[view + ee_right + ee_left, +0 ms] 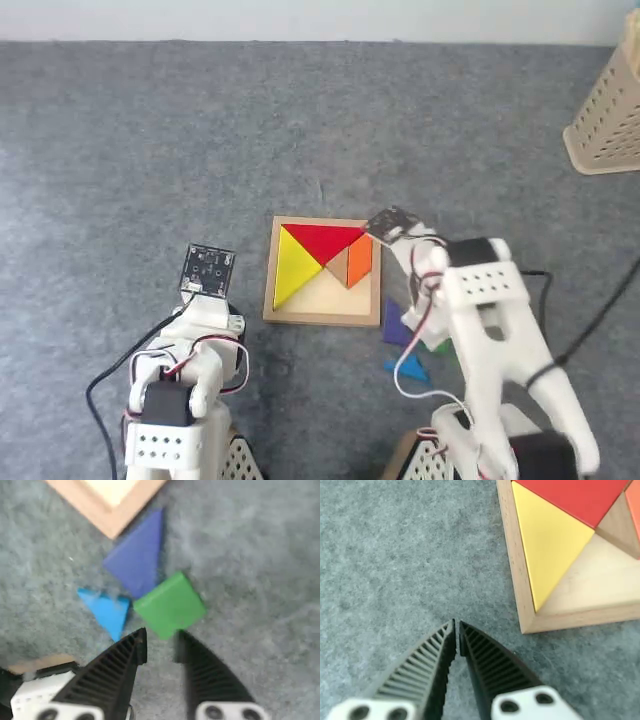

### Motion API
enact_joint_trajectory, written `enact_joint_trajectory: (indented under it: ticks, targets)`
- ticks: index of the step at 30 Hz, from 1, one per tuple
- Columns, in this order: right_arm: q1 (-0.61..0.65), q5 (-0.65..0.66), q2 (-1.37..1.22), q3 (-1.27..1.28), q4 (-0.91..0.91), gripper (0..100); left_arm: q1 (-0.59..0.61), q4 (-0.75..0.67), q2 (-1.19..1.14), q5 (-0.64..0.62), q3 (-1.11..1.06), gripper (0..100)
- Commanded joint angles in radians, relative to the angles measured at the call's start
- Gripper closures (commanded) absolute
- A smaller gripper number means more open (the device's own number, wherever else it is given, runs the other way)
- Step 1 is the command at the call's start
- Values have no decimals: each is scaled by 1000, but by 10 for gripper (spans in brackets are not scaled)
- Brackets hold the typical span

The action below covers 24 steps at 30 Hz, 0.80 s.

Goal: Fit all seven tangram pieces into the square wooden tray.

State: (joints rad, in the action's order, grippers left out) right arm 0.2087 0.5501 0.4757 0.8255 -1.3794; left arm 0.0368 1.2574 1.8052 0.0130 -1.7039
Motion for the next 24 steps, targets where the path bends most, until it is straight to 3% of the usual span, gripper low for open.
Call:
enact_joint_trajectory:
  ticks: [1,7,13,17,24]
  targets:
    - [-42,-52,53,-3,-27,795,5,6,21,-6,19,988]
    - [-41,-285,-53,-5,47,790,5,6,21,-6,19,988]
    - [1,-423,-242,-5,174,707,5,6,21,-6,19,988]
    - [62,-468,-321,-6,188,706,5,6,21,-6,19,988]
    - [7,-465,-360,-6,211,735,5,6,21,-6,19,988]
